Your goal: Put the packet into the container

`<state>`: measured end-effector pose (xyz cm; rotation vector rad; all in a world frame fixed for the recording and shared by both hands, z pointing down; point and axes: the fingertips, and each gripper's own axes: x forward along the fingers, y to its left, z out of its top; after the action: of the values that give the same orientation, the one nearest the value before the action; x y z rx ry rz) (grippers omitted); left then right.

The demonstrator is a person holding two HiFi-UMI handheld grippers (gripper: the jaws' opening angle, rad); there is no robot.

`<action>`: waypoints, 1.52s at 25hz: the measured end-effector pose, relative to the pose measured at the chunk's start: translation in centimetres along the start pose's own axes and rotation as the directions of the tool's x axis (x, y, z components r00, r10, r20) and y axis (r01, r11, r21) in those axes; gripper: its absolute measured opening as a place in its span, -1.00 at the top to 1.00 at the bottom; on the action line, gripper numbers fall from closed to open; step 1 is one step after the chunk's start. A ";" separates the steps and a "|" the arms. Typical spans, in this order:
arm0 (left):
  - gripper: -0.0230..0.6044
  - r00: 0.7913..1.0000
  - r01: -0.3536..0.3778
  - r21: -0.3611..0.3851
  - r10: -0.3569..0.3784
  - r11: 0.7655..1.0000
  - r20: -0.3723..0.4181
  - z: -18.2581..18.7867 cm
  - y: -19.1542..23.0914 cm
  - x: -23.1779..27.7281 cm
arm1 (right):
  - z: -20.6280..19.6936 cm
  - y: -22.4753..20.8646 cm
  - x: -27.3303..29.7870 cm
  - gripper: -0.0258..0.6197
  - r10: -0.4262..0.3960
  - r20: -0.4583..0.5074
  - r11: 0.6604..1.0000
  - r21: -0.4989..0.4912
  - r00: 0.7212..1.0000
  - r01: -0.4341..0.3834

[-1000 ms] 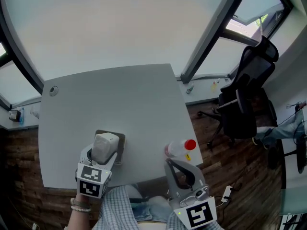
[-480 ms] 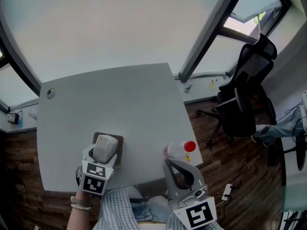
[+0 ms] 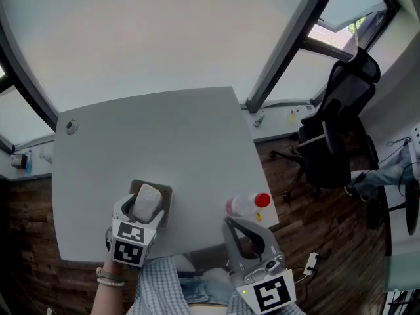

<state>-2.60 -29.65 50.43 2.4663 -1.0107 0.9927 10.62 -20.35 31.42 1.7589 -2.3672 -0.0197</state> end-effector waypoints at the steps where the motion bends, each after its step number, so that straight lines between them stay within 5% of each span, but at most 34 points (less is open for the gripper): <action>1: -0.20 1.000 -0.002 -0.002 0.002 1.000 0.004 0.0 0.1 -0.1 | 0.0 0.1 -0.1 0.92 0.002 -0.001 1.000 -0.001 1.000 -0.002; 15: -0.02 0.991 -0.044 -0.085 0.054 0.995 0.120 2.2 0.4 -3.4 | 0.5 1.3 -0.5 0.92 0.050 0.028 0.999 -0.015 0.998 -0.049; 20: 0.39 0.972 -0.081 -0.153 0.112 0.985 0.205 3.1 1.3 -5.8 | 1.0 1.8 -0.6 0.92 0.076 0.046 0.997 -0.024 0.996 -0.075; 24: 0.58 0.943 -0.093 -0.215 0.155 0.972 0.295 4.0 1.9 -8.1 | 1.3 2.3 -0.7 0.92 0.102 0.059 0.994 -0.032 0.993 -0.100; 29: 0.91 0.878 -0.225 -0.162 0.272 0.961 0.393 5.6 2.5 -12.0 | 2.2 2.6 -0.7 0.92 0.111 0.100 0.993 -0.054 0.989 -0.106; 38: 0.91 0.806 -0.225 -0.156 0.274 0.962 0.524 9.2 0.6 -18.2 | 2.9 2.9 -1.1 0.92 0.131 0.130 0.990 -0.074 0.983 -0.122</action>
<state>-7.88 -25.49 31.20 2.6431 -1.5474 0.2773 7.72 -18.76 28.76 1.6217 -2.5378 -0.2026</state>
